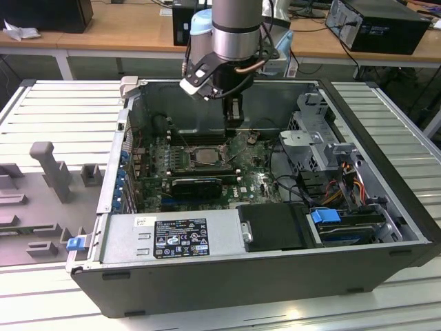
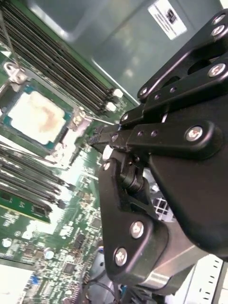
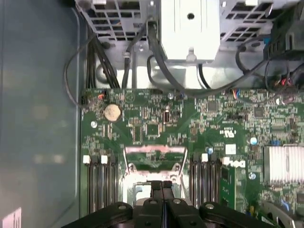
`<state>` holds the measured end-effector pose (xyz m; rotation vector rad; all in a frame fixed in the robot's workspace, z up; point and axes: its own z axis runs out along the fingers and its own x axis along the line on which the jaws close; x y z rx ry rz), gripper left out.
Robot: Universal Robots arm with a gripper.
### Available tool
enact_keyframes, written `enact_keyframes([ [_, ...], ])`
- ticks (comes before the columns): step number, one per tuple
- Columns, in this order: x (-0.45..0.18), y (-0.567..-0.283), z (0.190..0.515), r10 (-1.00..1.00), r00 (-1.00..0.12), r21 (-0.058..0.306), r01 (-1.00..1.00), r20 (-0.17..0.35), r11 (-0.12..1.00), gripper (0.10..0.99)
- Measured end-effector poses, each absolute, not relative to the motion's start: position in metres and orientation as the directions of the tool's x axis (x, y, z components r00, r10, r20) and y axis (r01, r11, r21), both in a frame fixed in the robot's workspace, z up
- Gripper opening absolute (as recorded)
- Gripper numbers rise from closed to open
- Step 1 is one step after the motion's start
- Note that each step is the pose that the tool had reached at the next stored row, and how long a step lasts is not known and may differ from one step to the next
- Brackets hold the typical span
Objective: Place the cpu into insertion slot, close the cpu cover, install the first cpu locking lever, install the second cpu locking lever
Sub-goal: 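Close the cpu cover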
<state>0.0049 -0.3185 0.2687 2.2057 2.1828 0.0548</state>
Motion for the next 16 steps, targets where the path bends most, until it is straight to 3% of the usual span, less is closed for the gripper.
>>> enact_keyframes([
  [10, 0.049, -0.318, 0.267, 1.0, 0.01, 0.049, 0.999, -0.001, -0.01, 0.106],
  [16, 0.052, -0.318, 0.25, 1.0, -0.006, 0.047, 0.999, -0.002, 0.006, 0.106],
])
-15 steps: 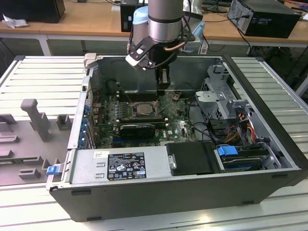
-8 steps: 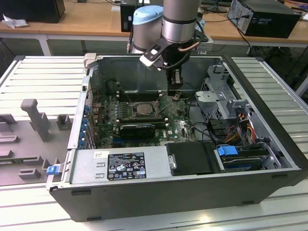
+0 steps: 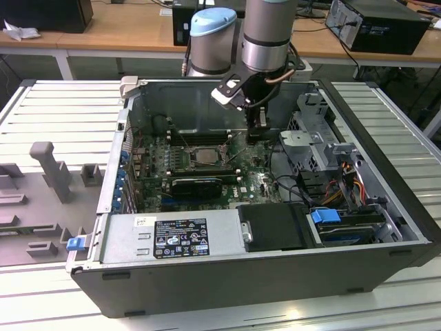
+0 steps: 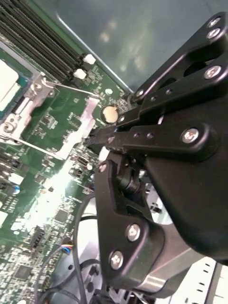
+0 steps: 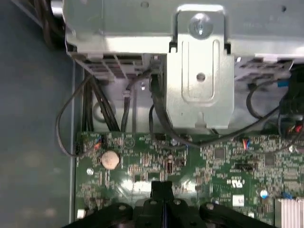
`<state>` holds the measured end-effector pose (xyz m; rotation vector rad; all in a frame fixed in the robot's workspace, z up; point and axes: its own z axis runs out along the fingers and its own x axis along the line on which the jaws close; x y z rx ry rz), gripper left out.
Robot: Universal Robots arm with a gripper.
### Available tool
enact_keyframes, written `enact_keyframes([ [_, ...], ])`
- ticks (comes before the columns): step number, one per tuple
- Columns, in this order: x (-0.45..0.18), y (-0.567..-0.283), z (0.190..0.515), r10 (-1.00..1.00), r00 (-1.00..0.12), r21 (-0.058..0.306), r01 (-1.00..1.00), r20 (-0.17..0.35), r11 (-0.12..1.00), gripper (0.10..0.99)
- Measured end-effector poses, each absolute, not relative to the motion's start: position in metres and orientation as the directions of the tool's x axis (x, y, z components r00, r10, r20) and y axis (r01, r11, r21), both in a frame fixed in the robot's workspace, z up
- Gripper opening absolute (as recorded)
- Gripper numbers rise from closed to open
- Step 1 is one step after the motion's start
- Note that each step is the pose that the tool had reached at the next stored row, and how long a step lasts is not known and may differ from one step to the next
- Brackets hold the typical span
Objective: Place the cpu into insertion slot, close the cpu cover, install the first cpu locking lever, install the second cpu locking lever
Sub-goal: 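Close the cpu cover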
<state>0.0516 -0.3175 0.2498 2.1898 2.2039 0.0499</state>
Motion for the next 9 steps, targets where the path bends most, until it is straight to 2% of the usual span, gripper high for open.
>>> enact_keyframes([
  [9, 0.0402, -0.3174, 0.249, 1.0, -0.007, 0.045, 0.999, -0.002, 0.007, 0.106],
])
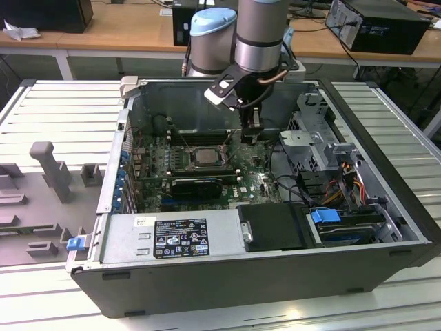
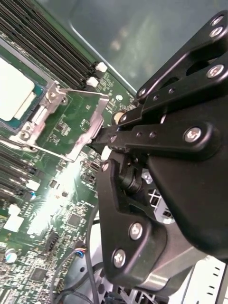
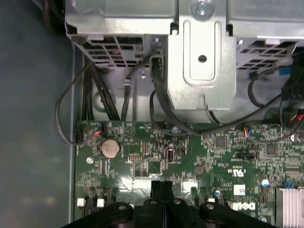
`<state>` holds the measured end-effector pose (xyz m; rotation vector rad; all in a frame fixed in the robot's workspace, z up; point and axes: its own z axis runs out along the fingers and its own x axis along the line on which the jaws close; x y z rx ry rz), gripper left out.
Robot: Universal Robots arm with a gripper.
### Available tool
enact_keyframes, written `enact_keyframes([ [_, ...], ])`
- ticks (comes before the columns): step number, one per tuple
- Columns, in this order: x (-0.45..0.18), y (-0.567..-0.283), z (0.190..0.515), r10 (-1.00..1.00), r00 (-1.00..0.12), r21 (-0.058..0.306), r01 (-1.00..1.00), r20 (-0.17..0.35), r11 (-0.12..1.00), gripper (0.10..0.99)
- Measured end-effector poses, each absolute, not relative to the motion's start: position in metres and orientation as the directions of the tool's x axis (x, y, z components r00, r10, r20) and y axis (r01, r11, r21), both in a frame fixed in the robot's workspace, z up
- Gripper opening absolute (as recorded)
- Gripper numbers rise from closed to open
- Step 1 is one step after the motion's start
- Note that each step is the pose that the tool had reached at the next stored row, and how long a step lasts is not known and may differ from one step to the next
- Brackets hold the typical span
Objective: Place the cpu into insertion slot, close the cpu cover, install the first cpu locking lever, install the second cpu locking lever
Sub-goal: 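Close the cpu cover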
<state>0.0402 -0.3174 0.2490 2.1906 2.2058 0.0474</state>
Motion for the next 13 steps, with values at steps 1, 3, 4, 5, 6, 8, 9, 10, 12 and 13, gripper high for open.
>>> enact_keyframes([
  [1, 0.0394, -0.3174, 0.249, 1.0, -0.007, 0.045, 0.999, -0.002, 0.007, 0.106],
  [3, 0.0377, -0.3174, 0.249, 1.0, -0.007, 0.045, 0.999, -0.002, 0.007, 0.106],
  [4, 0.0367, -0.3174, 0.249, 1.0, -0.007, 0.044, 0.999, -0.002, 0.007, 0.106],
  [5, 0.0359, -0.3173, 0.2489, 1.0, -0.007, 0.044, 0.999, -0.002, 0.007, 0.106],
  [6, 0.0344, -0.3174, 0.249, 1.0, -0.007, 0.044, 0.999, -0.002, 0.007, 0.106],
  [8, 0.0331, -0.3174, 0.249, 1.0, -0.007, 0.044, 0.999, -0.002, 0.007, 0.106],
  [9, 0.0327, -0.3174, 0.249, 1.0, -0.007, 0.044, 0.999, -0.002, 0.007, 0.106],
  [10, 0.0321, -0.3174, 0.249, 1.0, -0.007, 0.045, 0.999, -0.002, 0.007, 0.106],
  [12, 0.0315, -0.3174, 0.249, 1.0, -0.007, 0.044, 0.999, -0.002, 0.007, 0.106],
  [13, 0.0312, -0.3174, 0.2489, 1.0, -0.007, 0.045, 0.999, -0.002, 0.007, 0.106],
])
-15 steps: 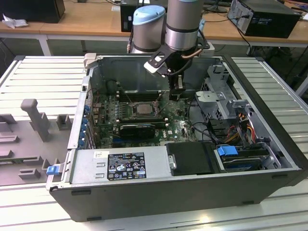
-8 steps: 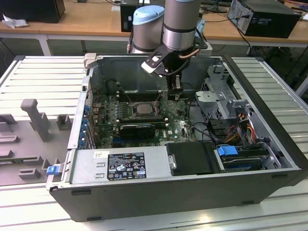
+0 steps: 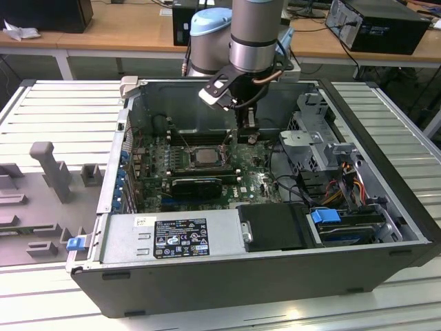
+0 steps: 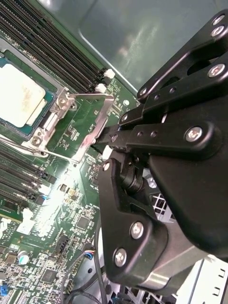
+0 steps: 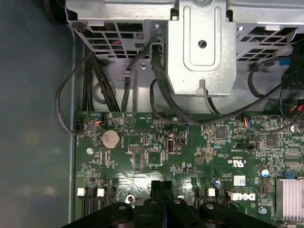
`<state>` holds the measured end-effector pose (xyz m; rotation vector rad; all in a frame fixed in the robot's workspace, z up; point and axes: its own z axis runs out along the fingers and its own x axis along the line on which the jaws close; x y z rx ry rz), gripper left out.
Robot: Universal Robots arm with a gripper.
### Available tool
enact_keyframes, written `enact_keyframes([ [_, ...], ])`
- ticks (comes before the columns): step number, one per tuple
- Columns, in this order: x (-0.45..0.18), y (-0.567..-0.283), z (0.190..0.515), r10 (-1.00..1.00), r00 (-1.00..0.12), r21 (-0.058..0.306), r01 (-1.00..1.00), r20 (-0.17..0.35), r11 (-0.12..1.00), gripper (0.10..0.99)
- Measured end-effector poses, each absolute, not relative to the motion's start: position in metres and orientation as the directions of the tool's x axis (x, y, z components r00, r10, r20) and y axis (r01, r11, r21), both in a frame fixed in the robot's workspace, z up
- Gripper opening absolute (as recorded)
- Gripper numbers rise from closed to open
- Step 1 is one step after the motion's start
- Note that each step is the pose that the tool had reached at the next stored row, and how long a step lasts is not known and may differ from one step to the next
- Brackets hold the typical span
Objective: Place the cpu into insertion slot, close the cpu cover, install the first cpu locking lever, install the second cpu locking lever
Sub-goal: 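Close the cpu cover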
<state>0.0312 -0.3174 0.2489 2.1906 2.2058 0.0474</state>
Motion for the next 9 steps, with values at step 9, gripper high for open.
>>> enact_keyframes([
  [9, 0.0287, -0.3174, 0.249, 1.0, -0.007, 0.044, 0.999, -0.002, 0.007, 0.106],
])
